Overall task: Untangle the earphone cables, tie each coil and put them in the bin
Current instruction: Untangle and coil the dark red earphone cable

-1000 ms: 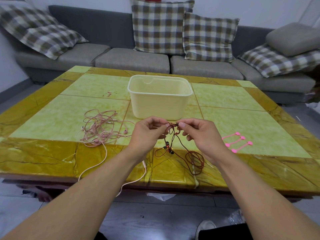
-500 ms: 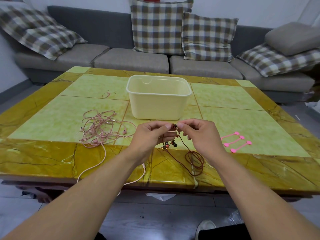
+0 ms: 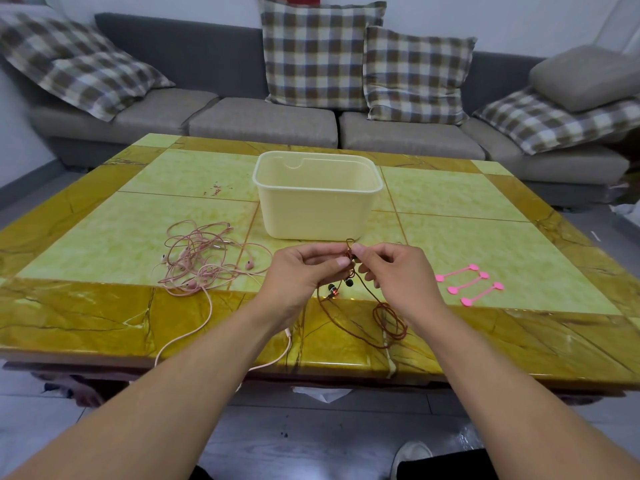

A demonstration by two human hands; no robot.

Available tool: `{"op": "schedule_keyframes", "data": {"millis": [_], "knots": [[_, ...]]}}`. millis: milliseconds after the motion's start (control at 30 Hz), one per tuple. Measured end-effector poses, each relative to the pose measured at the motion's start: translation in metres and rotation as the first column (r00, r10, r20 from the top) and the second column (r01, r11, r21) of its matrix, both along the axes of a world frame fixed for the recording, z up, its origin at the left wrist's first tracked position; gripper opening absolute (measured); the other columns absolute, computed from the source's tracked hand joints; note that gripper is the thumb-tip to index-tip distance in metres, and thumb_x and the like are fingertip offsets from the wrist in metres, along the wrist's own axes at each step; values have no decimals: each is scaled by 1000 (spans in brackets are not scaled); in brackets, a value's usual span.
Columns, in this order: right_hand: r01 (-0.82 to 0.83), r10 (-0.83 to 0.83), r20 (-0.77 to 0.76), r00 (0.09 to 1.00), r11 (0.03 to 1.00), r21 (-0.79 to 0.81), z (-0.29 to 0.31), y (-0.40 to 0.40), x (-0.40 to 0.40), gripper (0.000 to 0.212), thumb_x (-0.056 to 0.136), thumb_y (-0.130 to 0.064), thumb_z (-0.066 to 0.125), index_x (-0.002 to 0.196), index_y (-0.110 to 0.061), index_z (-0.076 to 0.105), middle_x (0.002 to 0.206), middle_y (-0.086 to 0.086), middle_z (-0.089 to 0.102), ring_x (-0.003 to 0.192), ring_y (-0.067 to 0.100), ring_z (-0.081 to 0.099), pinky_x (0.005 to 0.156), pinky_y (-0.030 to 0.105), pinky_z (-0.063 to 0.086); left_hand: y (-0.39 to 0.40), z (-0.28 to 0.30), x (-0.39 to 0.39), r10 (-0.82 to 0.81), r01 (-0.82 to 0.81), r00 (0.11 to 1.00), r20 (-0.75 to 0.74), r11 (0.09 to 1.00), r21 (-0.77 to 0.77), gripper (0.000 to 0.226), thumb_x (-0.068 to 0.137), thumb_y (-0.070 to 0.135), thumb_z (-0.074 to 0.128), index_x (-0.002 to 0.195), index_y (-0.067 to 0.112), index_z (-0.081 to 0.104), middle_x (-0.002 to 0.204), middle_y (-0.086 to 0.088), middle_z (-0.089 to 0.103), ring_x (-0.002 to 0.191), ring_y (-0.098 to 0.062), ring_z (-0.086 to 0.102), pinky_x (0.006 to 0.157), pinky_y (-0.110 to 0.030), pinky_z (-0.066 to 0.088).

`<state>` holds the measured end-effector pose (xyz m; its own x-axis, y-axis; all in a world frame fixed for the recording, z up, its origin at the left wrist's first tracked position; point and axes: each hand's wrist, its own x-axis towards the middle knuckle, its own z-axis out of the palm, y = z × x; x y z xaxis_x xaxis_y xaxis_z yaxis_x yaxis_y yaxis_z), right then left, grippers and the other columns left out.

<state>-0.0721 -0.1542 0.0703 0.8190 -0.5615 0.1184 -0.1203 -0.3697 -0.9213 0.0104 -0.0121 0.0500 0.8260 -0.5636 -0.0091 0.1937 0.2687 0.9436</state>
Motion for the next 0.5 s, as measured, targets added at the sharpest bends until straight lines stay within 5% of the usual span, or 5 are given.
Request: {"op": "schedule_keyframes", "data": {"millis": [233,500], "knots": [[-21,16,29,999,984,174,1,5,0,21,87,-38,77,83,-17,80,72,1,72,59,3,58,64,26,49,1,3,-2,75,-78,995,62,996,44,17,81,-2,79,96,4,76,91,-16,78,84,-26,75,82,-33,62],[-125,125,-26,992,992,-13,1,-5,-3,8,95,-27,71,93,-31,77,83,-9,76,68,0,64,66,26,48,3,3,2,133,-148,982,133,983,112,17,80,7,83,96,9,80,89,-9,79,81,-20,73,80,-30,62]]}}
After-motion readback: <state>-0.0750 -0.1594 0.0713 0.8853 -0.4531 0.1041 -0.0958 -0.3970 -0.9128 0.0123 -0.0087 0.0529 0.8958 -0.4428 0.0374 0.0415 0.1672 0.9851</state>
